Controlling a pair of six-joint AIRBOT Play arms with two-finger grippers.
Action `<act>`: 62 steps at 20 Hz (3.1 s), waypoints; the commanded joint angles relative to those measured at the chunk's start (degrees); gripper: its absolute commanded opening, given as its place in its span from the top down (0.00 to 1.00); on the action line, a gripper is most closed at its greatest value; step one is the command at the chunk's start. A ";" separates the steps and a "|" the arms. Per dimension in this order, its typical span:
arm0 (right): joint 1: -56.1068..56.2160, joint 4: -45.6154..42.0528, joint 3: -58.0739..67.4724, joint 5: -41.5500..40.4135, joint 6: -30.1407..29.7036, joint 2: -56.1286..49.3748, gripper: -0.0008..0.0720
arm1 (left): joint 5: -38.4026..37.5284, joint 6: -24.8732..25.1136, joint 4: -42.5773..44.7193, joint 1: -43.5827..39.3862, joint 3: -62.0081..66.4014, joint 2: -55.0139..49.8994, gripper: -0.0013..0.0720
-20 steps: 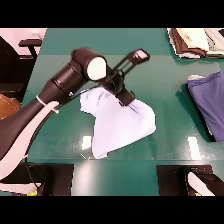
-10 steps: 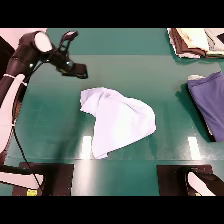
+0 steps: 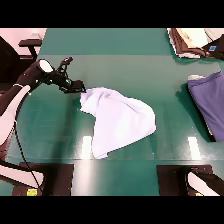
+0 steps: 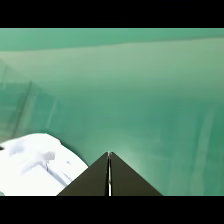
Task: Fold the shirts.
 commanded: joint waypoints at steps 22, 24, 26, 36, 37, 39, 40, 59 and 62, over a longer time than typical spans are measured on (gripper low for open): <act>11.50 13.99 -58.07 -12.66 -3.02 0.20 0.30 | -2.69 4.26 -3.65 0.24 5.92 1.07 0.94; 14.27 14.08 -56.54 -14.05 -5.03 -4.22 0.56 | -3.34 4.28 -3.65 0.26 5.95 1.07 0.94; 16.04 12.87 -52.70 -14.14 -8.11 -7.30 0.97 | -3.93 4.26 -3.52 0.26 5.95 1.53 0.95; 1.88 -2.99 -13.35 0.68 -1.97 12.28 0.97 | -3.52 4.24 0.17 2.89 25.81 30.10 0.94; 0.22 -2.95 -9.44 1.81 -1.95 14.12 0.97 | -3.52 4.24 0.15 2.89 28.24 32.94 0.95; -2.58 -2.95 -2.62 3.50 -1.95 17.29 0.97 | -3.43 4.24 0.15 2.89 32.00 38.25 0.95; -3.74 -2.89 -0.04 3.72 -1.95 18.53 0.97 | -3.48 4.24 0.15 2.89 33.48 40.50 0.95; -10.10 -2.99 0.74 19.34 3.65 -15.28 0.97 | -13.49 2.69 1.97 2.89 11.39 17.59 0.94; -7.39 -2.80 -2.10 9.75 2.36 -22.03 0.97 | -4.90 2.75 1.79 2.89 10.67 6.97 0.94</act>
